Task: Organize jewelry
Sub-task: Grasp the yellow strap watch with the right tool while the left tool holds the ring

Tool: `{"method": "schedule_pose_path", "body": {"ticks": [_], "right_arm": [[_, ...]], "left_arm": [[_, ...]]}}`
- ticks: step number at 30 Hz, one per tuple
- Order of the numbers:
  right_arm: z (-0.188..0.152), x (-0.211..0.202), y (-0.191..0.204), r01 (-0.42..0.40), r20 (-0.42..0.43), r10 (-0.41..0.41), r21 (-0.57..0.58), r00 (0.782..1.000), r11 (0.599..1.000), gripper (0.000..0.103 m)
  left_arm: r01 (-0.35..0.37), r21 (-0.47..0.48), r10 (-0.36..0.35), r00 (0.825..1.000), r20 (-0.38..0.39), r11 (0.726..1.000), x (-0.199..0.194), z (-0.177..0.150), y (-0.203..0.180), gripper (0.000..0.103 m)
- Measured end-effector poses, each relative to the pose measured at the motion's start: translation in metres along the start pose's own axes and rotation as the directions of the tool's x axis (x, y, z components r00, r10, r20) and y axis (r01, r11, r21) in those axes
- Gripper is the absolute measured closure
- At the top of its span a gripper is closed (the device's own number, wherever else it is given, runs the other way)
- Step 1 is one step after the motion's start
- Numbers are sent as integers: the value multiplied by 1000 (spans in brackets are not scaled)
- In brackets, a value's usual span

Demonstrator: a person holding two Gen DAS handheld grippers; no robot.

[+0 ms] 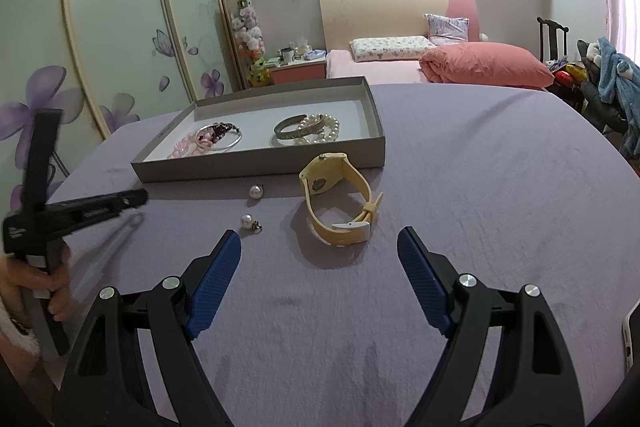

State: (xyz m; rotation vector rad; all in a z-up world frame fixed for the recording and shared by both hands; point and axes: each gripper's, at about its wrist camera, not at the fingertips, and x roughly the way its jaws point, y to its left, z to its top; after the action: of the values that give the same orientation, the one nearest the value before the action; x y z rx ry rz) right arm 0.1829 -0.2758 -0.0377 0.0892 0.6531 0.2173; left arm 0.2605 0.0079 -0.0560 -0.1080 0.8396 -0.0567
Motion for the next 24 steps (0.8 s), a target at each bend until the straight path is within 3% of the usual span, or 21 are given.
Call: {"method": "schedule_pose_path", "body": {"ticks": [11,24], "right_arm": [[2,19,-7,24,-101,-22,16,995,1000,28],[22,55,-16,63,-187,-61,3,980,998,28]], "left_arm": [[-5,-72,8,999,53,997,-30,-1,33,81],[9,-79,-3,998,69,997,-33,2,35,81]]}}
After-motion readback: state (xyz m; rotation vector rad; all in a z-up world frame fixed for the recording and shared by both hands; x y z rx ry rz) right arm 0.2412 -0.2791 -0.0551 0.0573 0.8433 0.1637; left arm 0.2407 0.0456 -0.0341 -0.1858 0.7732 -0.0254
